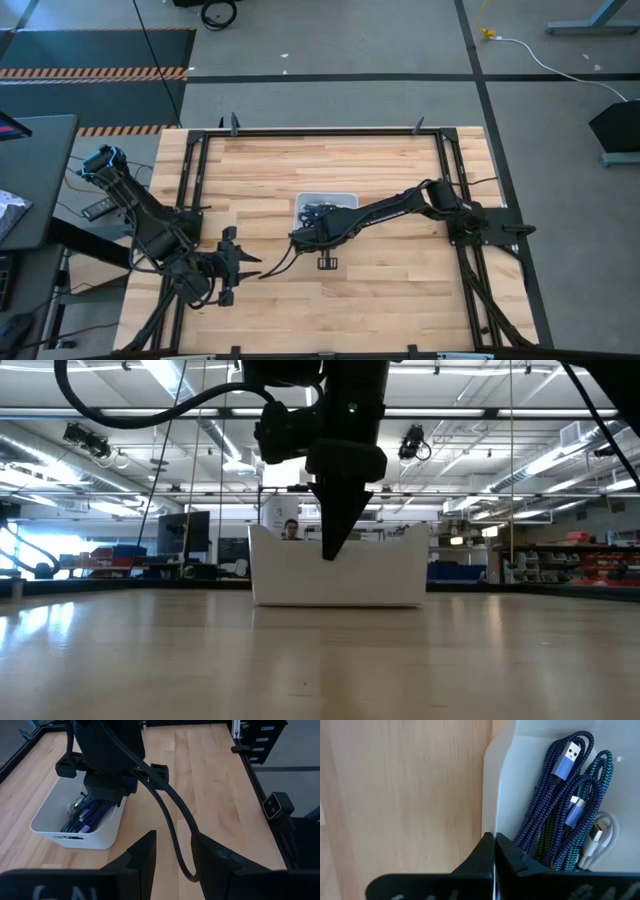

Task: Pick and place USB-C Cables
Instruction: Move the white bin to the center, then return to Home Position

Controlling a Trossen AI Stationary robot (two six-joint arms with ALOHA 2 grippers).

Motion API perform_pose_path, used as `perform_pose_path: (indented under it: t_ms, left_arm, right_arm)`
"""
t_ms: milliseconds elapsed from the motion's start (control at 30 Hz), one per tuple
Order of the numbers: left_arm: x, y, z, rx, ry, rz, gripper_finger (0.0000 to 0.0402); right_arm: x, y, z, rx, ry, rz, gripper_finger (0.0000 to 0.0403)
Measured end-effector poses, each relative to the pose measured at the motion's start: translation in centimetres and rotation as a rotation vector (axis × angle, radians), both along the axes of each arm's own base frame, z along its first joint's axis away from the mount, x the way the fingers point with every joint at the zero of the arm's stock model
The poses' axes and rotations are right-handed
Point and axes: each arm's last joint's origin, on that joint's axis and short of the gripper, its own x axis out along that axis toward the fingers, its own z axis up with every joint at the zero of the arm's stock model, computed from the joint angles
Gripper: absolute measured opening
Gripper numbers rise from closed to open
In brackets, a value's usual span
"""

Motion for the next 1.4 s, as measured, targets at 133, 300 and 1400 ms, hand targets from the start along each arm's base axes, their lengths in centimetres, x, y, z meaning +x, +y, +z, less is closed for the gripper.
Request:
perform_pose_path:
  t_ms: [133, 300, 1400]
  left_arm:
    - [0.0, 0.0, 0.0, 0.001, -0.001, 0.001, 0.013]
    - [0.0, 0.0, 0.0, 0.005, -0.005, 0.008, 0.013]
    - [0.5, 0.7, 0.2, 0.052, -0.058, 0.1, 0.013]
  right_arm:
    - [0.0, -0.2, 0.0, -0.002, 0.006, 0.002, 0.0003]
    - [0.0, -0.5, 0.0, -0.003, 0.01, 0.0, 0.0003]
    - [-1.2, 1.1, 4.8, 0.018, -0.134, 0.041, 0.0103]
